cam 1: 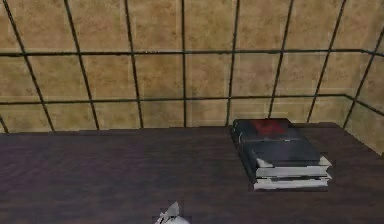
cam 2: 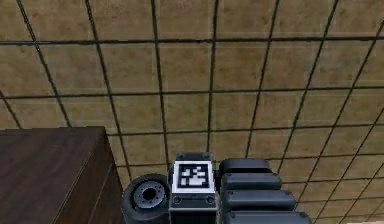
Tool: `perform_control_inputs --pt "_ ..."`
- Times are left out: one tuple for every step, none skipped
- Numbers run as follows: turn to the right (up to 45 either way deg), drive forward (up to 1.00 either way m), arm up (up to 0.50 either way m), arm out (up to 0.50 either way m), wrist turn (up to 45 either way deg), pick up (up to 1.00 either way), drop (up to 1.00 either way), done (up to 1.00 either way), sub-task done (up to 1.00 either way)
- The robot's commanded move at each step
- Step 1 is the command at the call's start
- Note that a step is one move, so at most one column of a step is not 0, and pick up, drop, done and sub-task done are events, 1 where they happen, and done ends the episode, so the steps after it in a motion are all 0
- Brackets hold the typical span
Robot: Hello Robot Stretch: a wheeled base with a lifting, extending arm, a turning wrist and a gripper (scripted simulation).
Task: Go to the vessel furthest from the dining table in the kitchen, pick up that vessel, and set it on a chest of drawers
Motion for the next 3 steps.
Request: perform_control_inputs --pt "3.0 0.0 0.0 0.0 0.0 0.0 0.0 0.0 0.0" --pt "-6.0 0.0 0.0 0.0 0.0 0.0 0.0 0.0 0.0" --pt "-45.0 0.0 0.0 0.0 0.0 0.0 0.0 0.0 0.0"
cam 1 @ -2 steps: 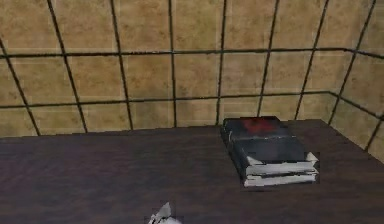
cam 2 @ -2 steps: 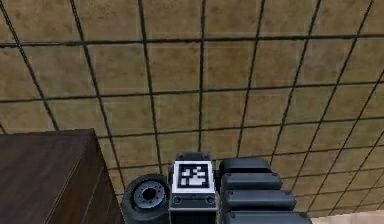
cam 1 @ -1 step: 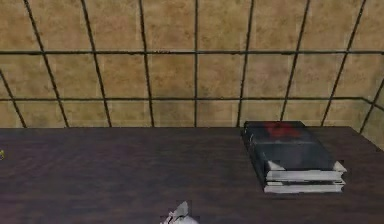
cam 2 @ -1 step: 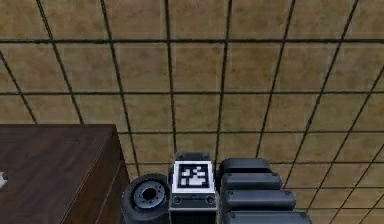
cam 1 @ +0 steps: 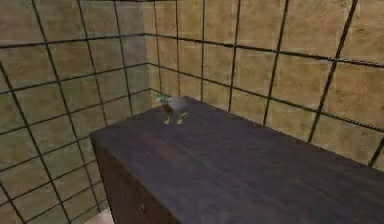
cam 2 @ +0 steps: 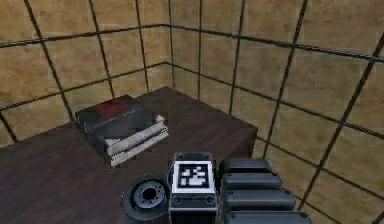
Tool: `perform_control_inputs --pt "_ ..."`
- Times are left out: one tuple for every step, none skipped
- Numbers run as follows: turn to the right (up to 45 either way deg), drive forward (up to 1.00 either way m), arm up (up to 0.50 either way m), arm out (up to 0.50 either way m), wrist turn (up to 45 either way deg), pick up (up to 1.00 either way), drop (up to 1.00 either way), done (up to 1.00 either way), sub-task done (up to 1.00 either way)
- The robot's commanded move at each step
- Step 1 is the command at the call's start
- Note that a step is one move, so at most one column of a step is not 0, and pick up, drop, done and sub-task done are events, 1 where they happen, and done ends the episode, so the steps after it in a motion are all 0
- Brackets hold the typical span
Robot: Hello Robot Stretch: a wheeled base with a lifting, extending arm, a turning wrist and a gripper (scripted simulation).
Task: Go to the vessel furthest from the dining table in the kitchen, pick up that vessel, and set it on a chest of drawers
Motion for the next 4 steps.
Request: perform_control_inputs --pt "-39.0 0.0 0.0 0.0 0.0 0.0 0.0 0.0 0.0" --pt "0.0 0.1 0.0 0.0 0.0 0.0 0.0 0.0 0.0" --pt "45.0 0.0 0.0 0.0 0.0 0.0 0.0 0.0 0.0" --pt "45.0 0.0 0.0 0.0 0.0 0.0 0.0 0.0 0.0"
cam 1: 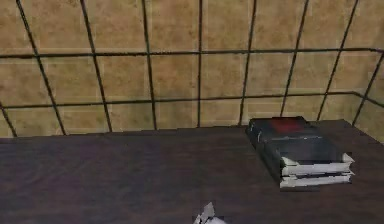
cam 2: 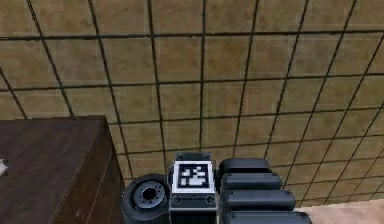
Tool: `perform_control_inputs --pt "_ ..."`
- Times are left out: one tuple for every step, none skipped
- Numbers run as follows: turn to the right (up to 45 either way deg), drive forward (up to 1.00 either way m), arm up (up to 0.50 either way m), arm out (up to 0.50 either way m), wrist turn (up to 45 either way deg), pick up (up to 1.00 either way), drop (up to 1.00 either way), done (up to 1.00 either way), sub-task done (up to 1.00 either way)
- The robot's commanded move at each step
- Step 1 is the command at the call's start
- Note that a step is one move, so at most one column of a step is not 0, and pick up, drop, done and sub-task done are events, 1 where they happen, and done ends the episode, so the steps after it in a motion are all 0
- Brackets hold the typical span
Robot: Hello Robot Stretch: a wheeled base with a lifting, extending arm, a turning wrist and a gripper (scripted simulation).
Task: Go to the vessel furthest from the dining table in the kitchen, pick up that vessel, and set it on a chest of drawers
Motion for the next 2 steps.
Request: perform_control_inputs --pt "45.0 0.0 0.0 0.0 0.0 0.0 0.0 0.0 0.0" --pt "33.0 0.0 0.0 0.0 0.0 0.0 0.0 0.0 0.0"
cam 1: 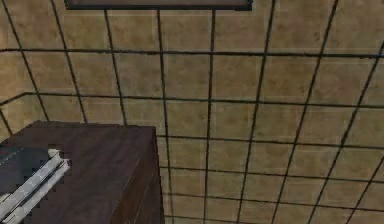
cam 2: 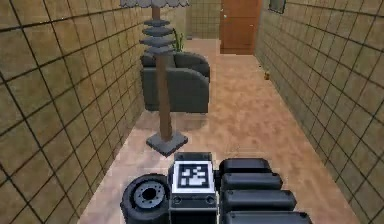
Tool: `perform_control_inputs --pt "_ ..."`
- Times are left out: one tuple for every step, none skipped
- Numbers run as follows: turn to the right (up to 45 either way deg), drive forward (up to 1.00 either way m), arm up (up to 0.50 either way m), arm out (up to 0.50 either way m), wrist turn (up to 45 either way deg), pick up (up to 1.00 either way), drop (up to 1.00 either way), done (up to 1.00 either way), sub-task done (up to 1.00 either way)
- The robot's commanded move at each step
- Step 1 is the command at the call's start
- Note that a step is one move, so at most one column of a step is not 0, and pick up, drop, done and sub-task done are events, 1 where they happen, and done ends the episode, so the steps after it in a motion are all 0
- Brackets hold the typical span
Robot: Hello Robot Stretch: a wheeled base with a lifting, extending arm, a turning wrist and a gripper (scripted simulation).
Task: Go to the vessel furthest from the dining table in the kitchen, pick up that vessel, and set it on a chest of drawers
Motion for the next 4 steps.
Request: perform_control_inputs --pt "-45.0 0.0 0.0 0.0 0.0 0.0 0.0 0.0 0.0" --pt "-45.0 0.0 0.0 0.0 0.0 0.0 0.0 0.0 0.0" --pt "-45.0 0.0 0.0 0.0 0.0 0.0 0.0 0.0 0.0" --pt "-21.0 0.0 0.0 0.0 0.0 0.0 0.0 0.0 0.0"
